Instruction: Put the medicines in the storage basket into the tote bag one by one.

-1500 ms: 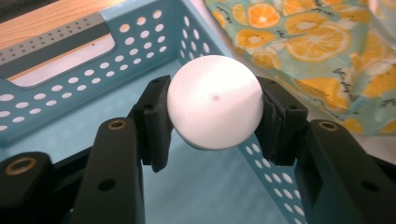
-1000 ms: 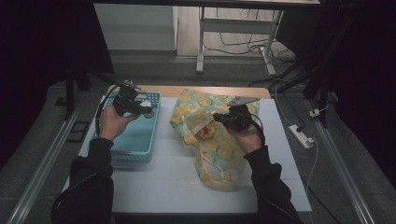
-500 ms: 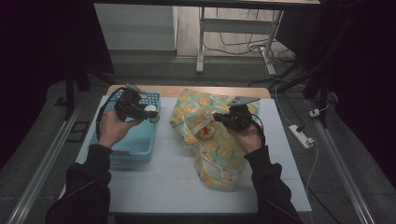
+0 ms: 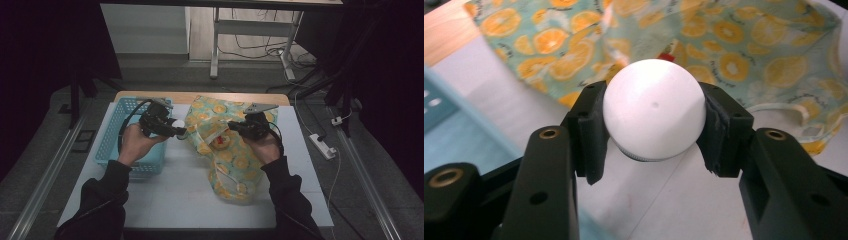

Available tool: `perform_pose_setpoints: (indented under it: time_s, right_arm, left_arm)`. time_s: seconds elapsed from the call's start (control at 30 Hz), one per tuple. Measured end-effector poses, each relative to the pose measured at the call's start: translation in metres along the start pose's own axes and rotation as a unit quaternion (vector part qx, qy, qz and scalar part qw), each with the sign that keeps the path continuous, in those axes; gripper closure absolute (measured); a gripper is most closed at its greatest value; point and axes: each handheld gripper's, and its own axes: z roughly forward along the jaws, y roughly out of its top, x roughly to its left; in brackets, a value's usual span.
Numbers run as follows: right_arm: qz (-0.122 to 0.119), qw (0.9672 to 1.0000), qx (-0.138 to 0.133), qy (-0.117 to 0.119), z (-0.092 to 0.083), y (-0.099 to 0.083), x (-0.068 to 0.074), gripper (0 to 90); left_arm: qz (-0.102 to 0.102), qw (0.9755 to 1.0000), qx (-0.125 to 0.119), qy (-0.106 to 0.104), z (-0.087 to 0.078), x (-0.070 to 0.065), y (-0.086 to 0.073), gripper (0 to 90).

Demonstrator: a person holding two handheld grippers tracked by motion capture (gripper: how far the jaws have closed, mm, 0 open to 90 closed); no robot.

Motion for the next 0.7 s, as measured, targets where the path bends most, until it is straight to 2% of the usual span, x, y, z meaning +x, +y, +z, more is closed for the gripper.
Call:
perform_pose_setpoints:
  time_s: [0.4, 0.7]
  right_arm:
    - [0.000, 1.0000, -0.001, 0.000, 0.000, 0.000, 0.000, 90.0]
    - [0.000, 1.0000, -0.003, -0.001, -0.001, 0.001, 0.001, 90.0]
  left_arm:
    - [0.023, 0.9994, 0.000, -0.028, 0.022, -0.021, 0.016, 50.3]
    - [0.047, 0.9980, 0.015, -0.039, 0.046, -0.035, 0.032, 50.3]
